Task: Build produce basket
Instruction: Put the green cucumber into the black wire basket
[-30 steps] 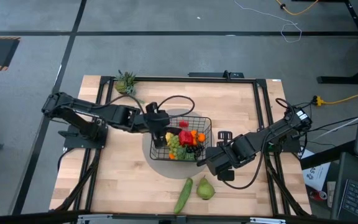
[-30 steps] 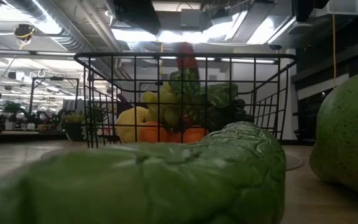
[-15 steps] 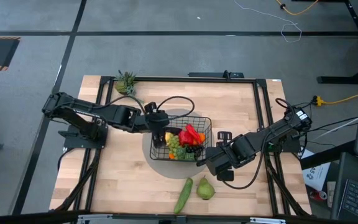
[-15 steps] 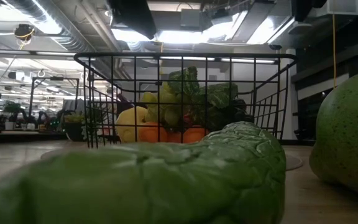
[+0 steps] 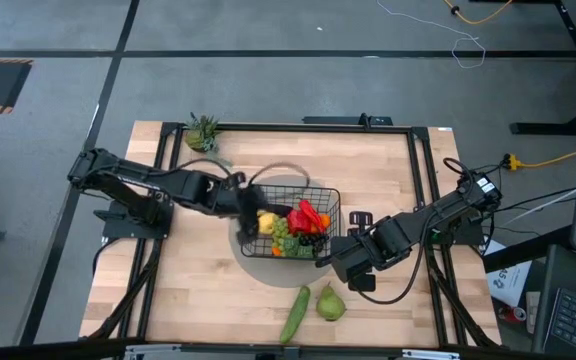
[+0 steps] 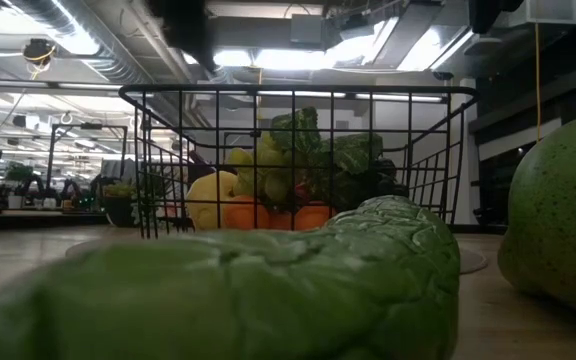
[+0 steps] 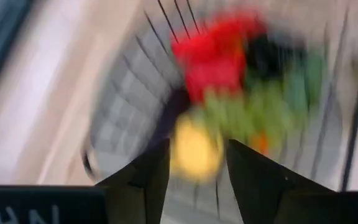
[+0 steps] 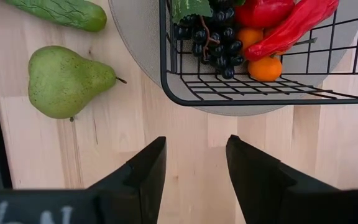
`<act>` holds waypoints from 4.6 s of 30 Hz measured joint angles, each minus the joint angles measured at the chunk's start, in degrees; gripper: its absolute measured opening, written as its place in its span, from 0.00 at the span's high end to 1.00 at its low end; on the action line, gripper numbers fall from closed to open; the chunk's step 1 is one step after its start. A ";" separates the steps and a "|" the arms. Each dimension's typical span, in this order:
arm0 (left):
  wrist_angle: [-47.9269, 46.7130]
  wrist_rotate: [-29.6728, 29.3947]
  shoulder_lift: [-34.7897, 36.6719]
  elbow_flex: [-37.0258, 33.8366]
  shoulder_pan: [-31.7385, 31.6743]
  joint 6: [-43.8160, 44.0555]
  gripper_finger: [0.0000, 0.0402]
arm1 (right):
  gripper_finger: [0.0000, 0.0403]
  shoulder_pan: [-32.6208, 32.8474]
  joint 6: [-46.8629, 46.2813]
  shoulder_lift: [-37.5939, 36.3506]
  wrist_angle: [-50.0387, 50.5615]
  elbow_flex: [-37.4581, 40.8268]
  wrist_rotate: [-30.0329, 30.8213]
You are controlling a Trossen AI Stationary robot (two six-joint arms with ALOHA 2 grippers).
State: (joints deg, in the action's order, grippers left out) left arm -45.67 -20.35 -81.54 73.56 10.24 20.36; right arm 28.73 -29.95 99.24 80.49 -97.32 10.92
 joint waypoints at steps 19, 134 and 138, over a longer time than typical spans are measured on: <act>-23.97 -3.41 9.83 -0.49 4.53 0.19 0.62 | 0.58 0.01 -0.02 0.00 -0.55 0.00 0.03; 47.39 15.11 78.24 -73.12 -10.86 -11.91 0.62 | 0.58 8.23 23.60 20.63 -49.30 4.59 -2.99; 47.39 15.11 78.25 -73.13 -10.86 -11.91 0.62 | 0.58 8.17 26.16 23.31 -49.48 3.34 -2.95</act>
State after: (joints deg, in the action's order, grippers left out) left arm 1.72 -5.23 -3.29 0.43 -0.62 8.45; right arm 36.91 -3.79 122.55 31.00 -93.98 7.97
